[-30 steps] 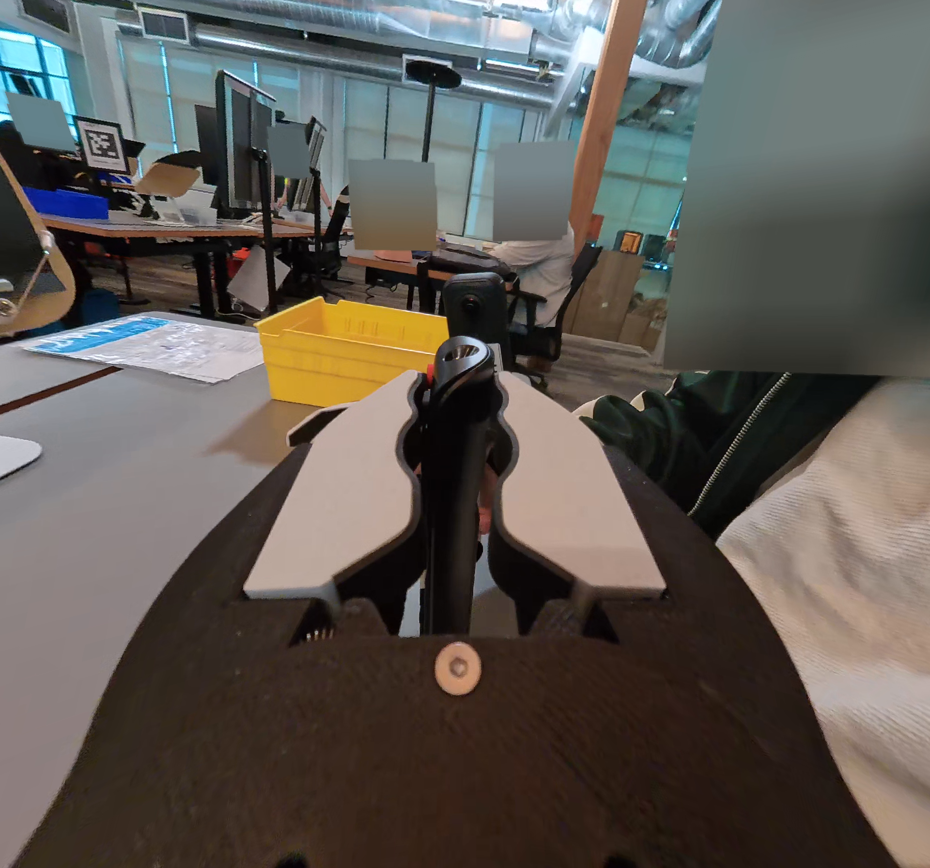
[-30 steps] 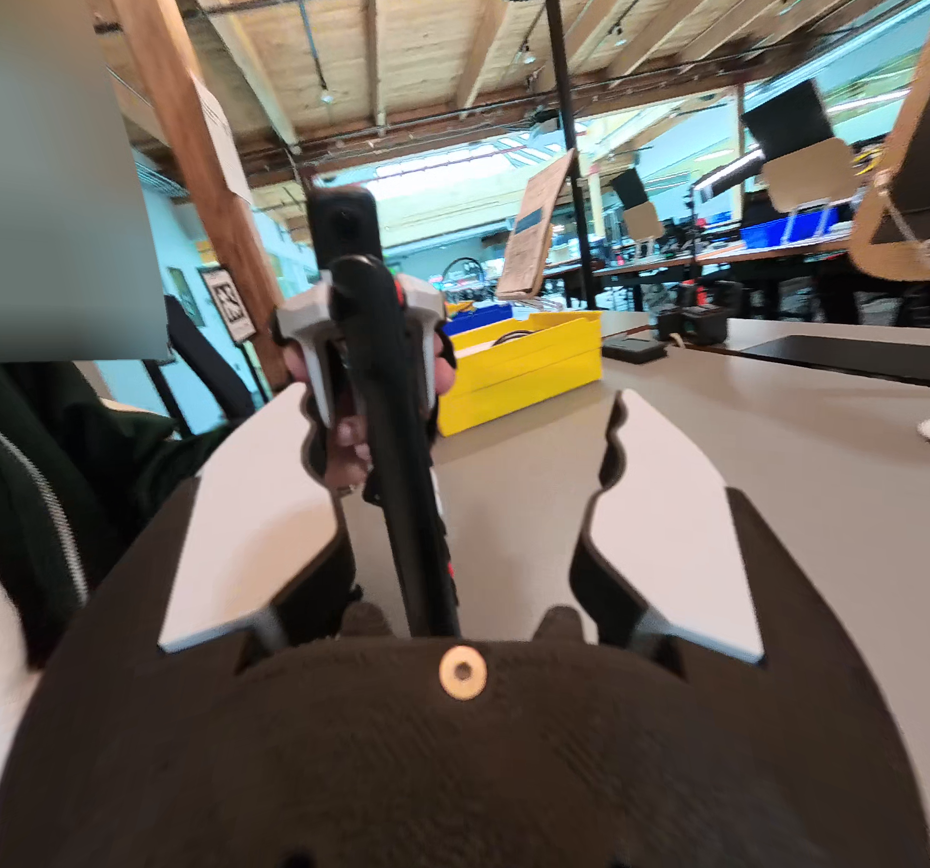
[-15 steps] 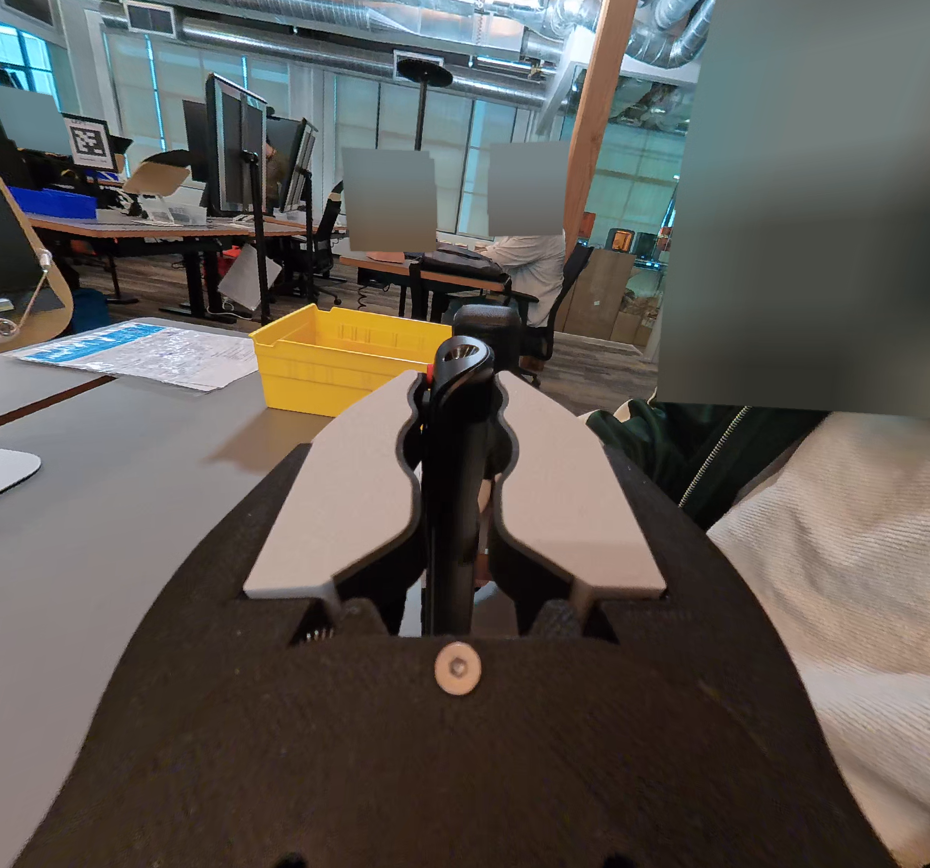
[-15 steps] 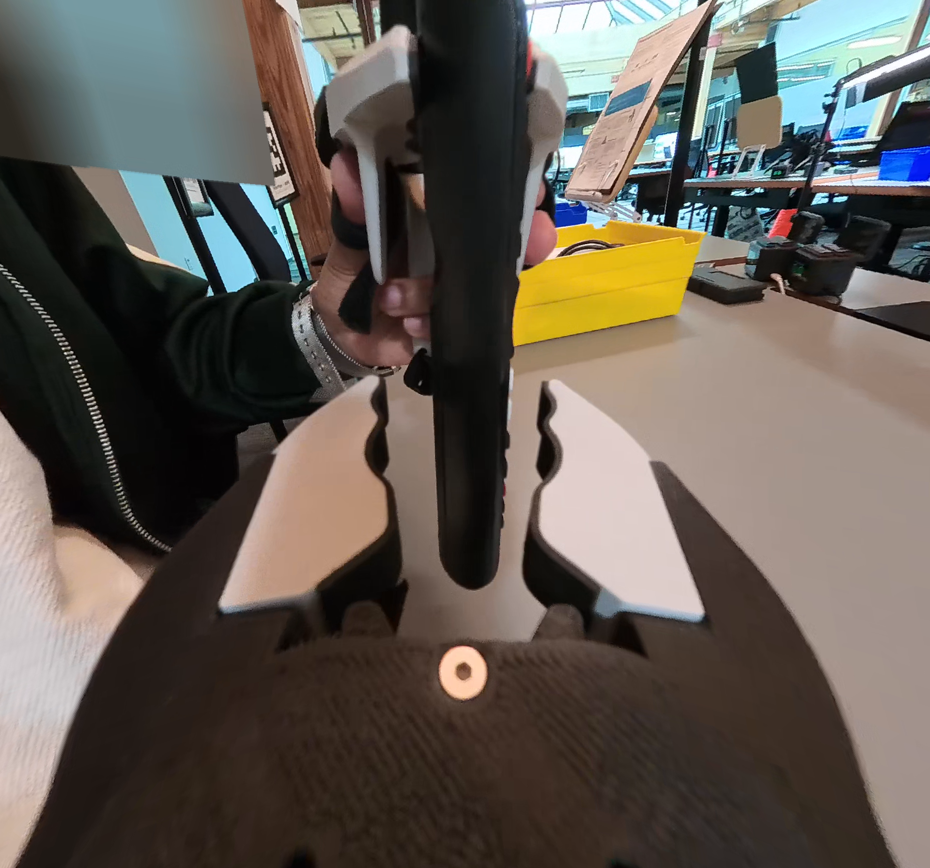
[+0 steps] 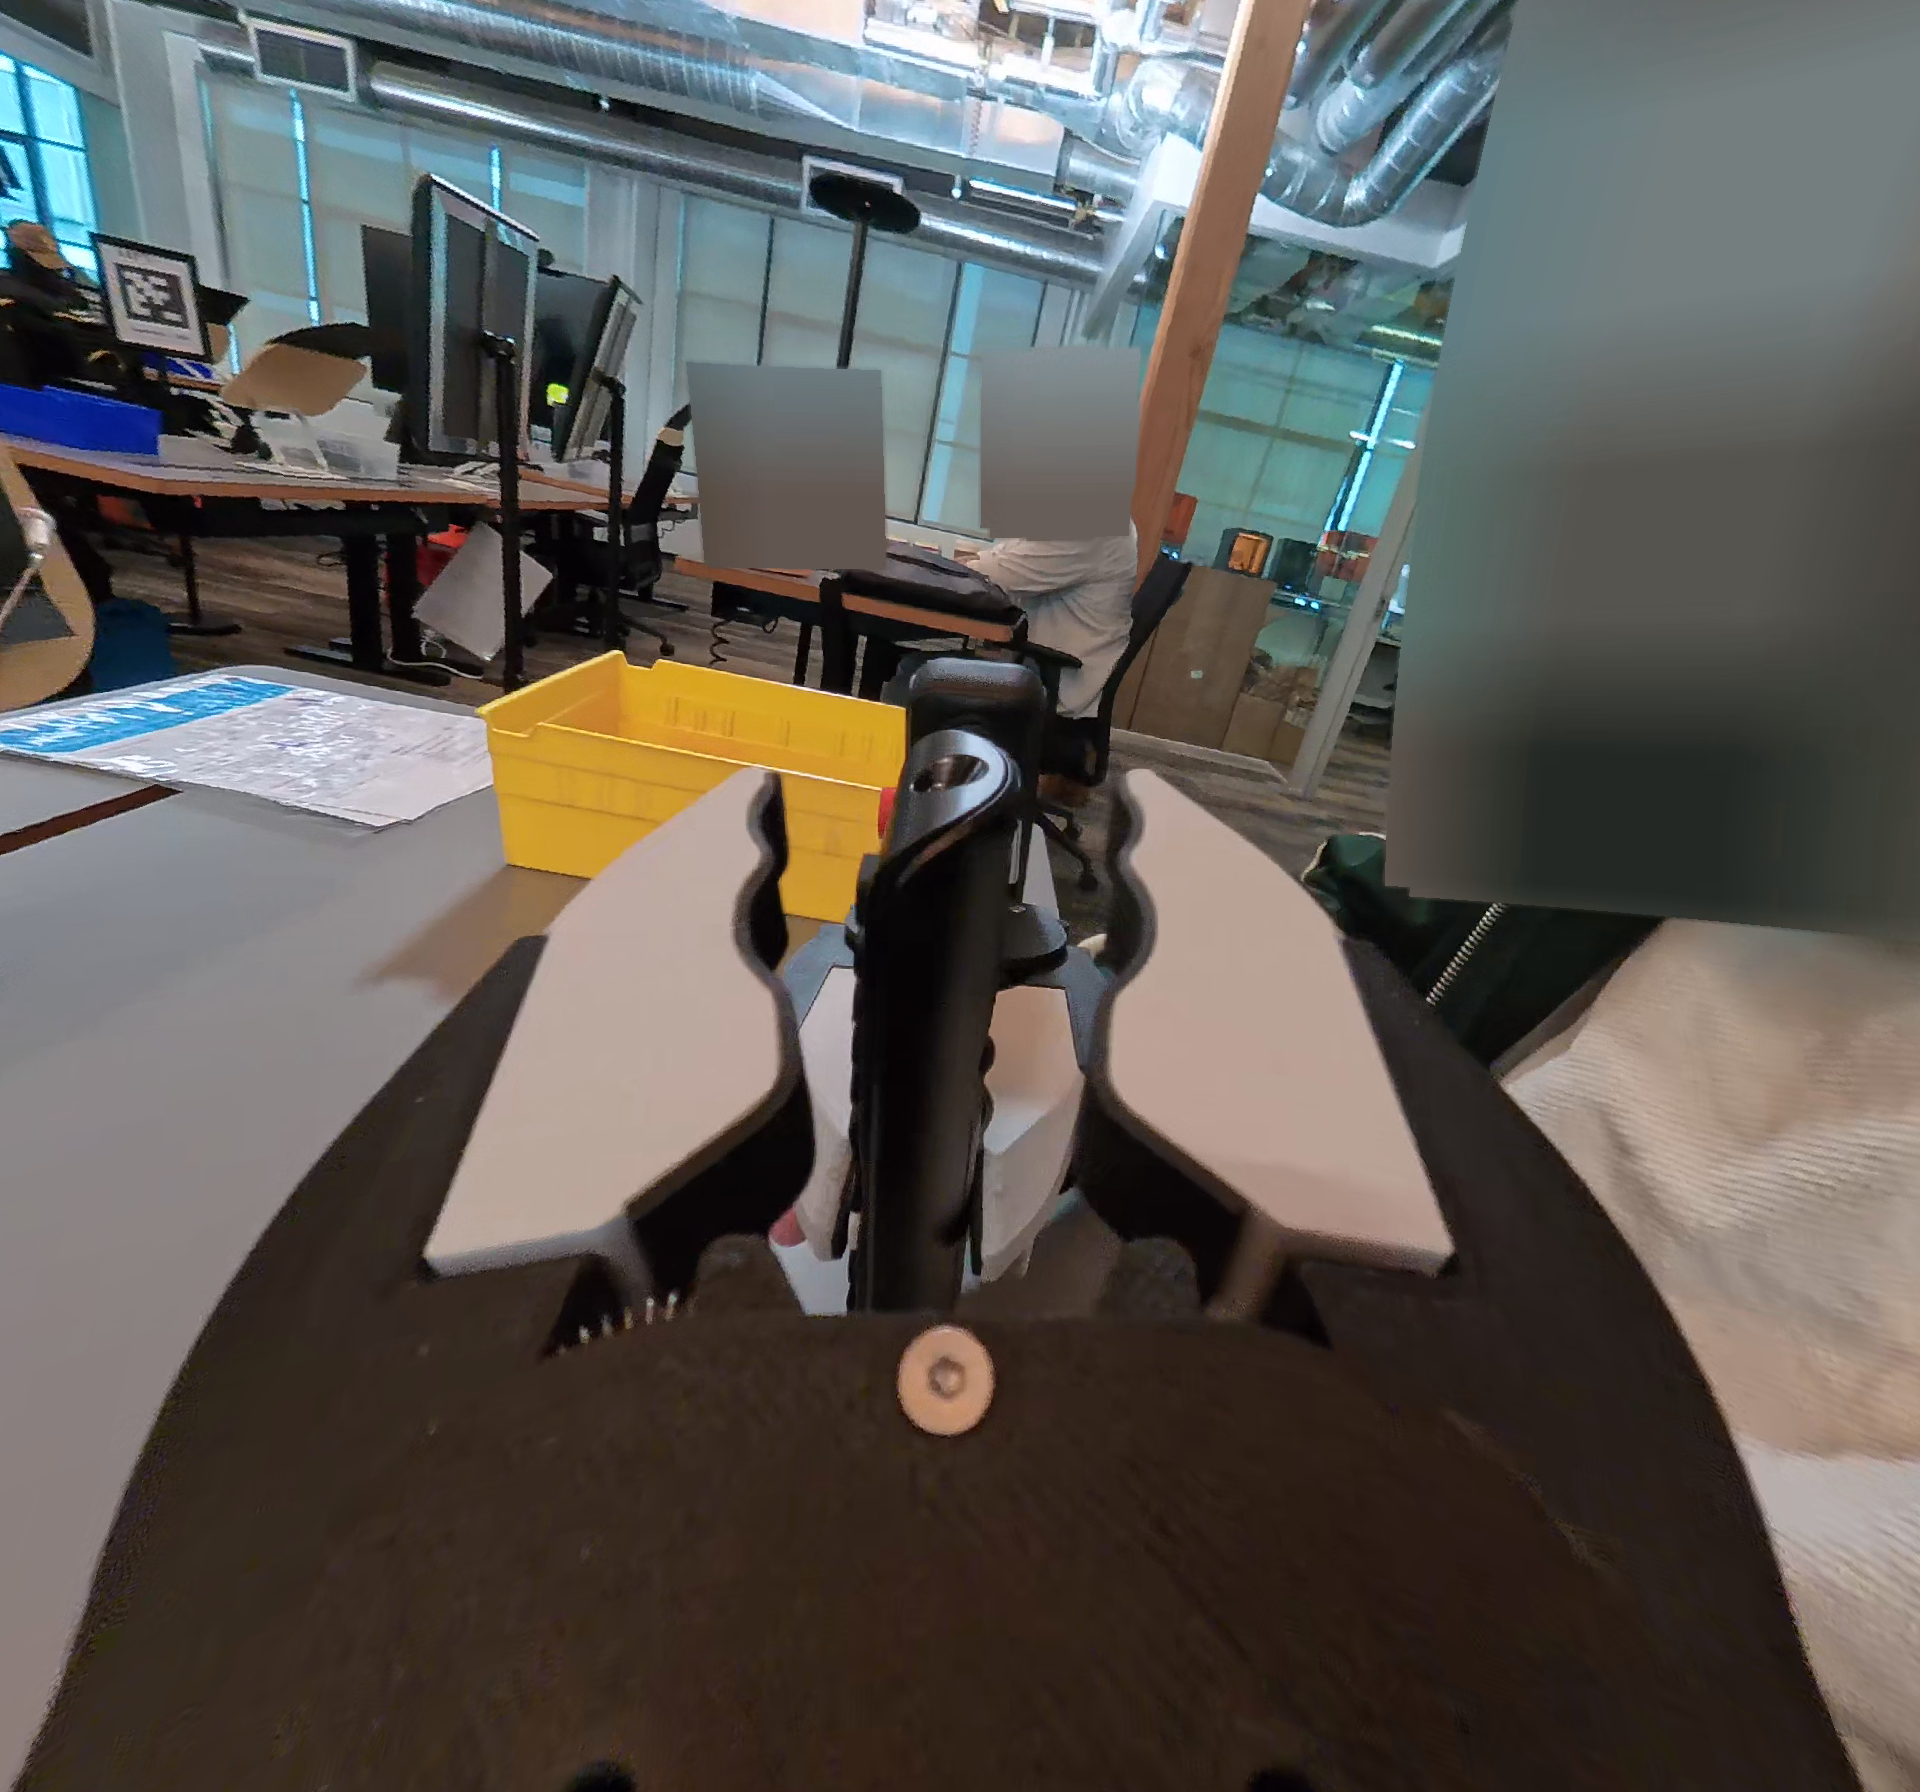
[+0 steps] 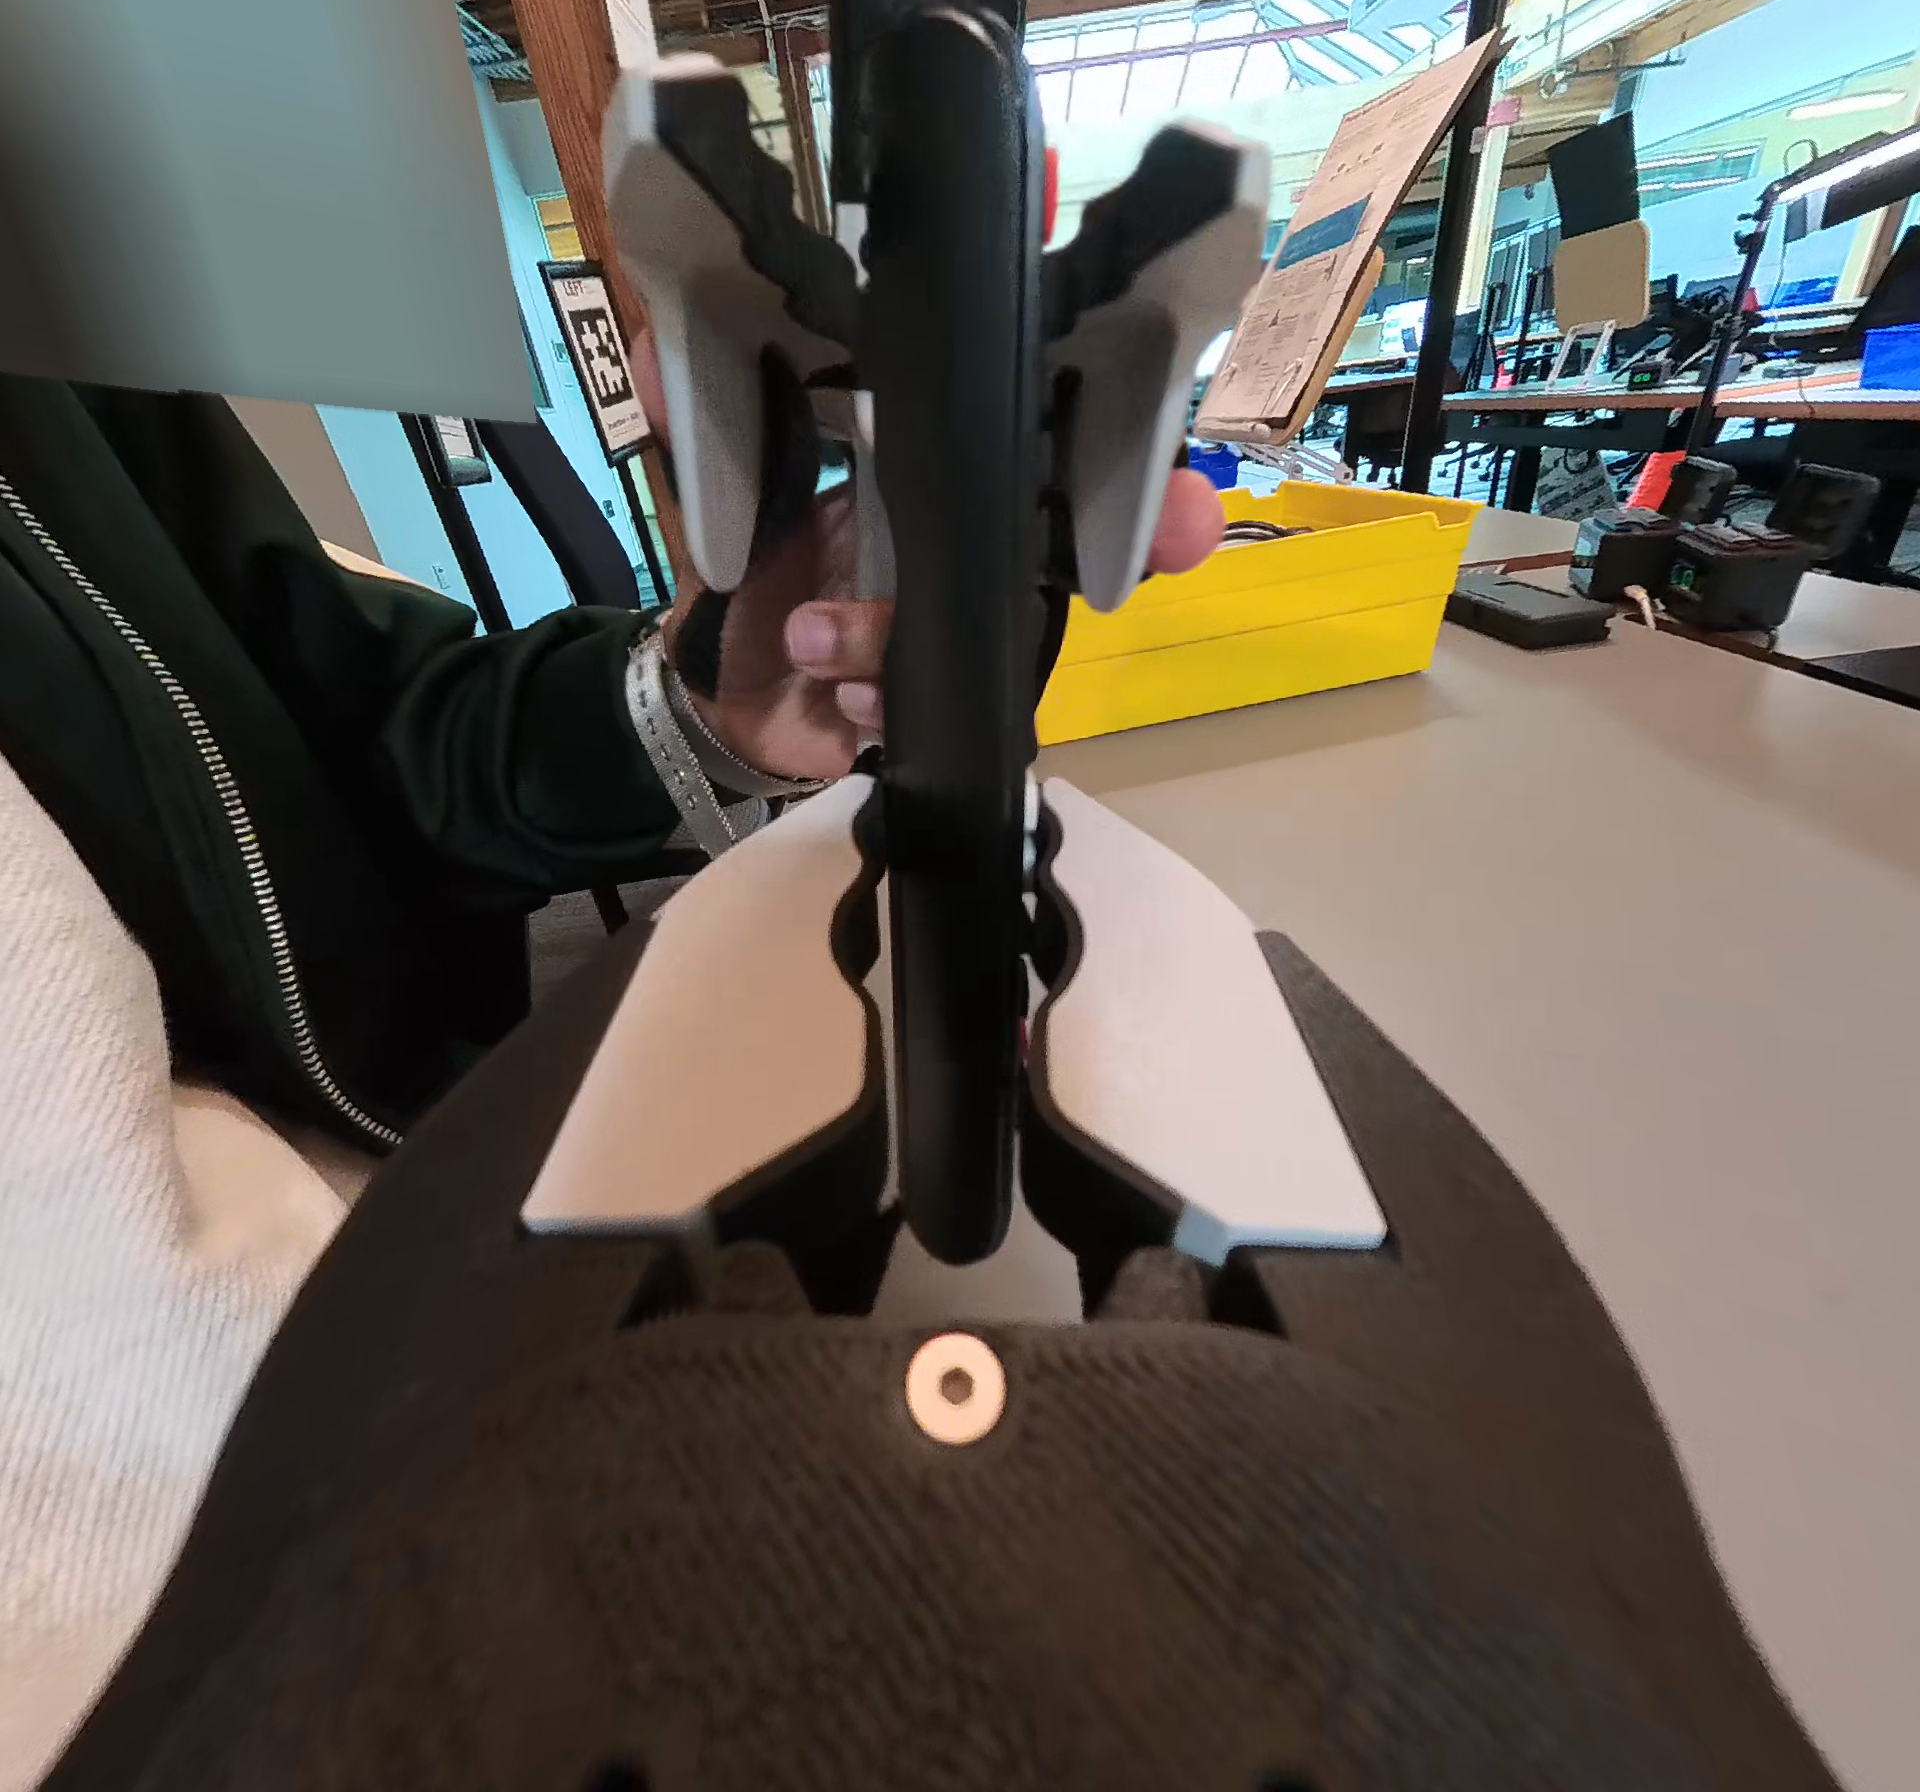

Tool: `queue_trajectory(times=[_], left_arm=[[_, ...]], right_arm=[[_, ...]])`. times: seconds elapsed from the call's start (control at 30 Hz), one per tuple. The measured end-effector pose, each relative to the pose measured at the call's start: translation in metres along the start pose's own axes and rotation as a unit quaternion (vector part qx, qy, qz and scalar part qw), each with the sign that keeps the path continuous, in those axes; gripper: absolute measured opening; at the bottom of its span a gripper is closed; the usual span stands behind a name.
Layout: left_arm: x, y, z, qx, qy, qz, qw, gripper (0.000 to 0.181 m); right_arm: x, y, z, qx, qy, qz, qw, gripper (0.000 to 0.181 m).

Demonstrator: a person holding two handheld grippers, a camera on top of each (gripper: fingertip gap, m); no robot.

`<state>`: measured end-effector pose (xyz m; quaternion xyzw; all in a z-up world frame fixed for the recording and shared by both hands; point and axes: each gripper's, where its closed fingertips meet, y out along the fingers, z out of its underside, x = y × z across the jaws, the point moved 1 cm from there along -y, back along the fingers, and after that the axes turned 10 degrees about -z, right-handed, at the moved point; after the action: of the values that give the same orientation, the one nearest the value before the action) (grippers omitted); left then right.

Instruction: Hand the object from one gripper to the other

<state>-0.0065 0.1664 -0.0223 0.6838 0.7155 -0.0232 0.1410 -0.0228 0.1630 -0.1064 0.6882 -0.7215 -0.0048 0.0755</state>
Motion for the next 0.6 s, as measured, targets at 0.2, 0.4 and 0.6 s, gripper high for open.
queue_trajectory(times=[0.2,0.4,0.6], left_arm=[[0.010,-0.005,-0.002,-0.018,-0.009,-0.015,1.000,0.074],[0.025,-0.006,0.026,0.017,-0.011,-0.018,1.000,0.073],[0.030,-0.004,0.090,0.111,-0.069,0.033,0.991,0.051]], right_arm=[[-0.005,-0.009,-0.011,-0.039,0.014,0.007,0.999,0.025],[-0.011,-0.026,-0.030,-0.111,0.032,0.008,0.993,0.025],[-0.017,-0.042,-0.045,-0.168,0.034,0.020,0.985,0.024]])
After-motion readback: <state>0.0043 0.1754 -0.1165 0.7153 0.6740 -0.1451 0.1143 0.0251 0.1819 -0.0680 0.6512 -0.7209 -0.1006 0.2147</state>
